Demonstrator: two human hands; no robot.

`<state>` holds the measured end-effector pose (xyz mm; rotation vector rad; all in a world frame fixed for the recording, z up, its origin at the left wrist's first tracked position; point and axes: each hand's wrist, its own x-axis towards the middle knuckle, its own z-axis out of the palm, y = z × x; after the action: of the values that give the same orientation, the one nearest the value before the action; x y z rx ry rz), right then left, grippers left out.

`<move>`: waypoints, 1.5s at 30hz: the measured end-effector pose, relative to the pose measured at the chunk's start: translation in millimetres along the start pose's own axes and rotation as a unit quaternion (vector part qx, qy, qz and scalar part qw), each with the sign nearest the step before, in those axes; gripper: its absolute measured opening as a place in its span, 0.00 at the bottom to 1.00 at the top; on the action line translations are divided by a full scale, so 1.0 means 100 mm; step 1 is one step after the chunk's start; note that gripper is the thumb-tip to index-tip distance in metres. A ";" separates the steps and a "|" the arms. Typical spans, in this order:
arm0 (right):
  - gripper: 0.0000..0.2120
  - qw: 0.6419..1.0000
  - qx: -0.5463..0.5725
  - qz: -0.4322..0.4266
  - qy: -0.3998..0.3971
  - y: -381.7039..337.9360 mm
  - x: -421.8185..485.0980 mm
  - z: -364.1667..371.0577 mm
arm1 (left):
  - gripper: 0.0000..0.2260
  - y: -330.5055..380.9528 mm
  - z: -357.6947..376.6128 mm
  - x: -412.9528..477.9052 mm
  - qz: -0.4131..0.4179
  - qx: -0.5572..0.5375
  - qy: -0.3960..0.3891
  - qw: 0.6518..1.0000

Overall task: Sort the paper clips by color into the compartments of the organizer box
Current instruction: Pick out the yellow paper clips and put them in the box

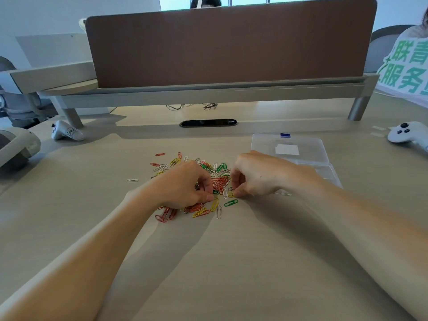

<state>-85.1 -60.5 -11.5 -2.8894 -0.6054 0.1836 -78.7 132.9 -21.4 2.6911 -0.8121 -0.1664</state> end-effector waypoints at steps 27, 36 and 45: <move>0.04 0.999 -0.014 -0.049 -0.014 0.04 0.03 0.00 | 0.02 0.23 0.00 -0.06 -0.071 -0.057 -0.038 0.995; 0.00 0.999 -0.014 -0.039 -0.005 0.03 0.02 0.02 | 0.03 0.17 -0.03 -0.05 -0.054 -0.058 -0.035 0.996; 0.05 0.994 0.097 -0.038 0.026 0.18 -0.05 -0.20 | 0.03 0.11 -0.04 0.00 -0.044 -0.165 0.053 0.984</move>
<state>-79.2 -81.5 4.6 -2.6709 -0.6494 0.1473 -84.0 125.4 -14.0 2.4010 -0.5777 -0.1618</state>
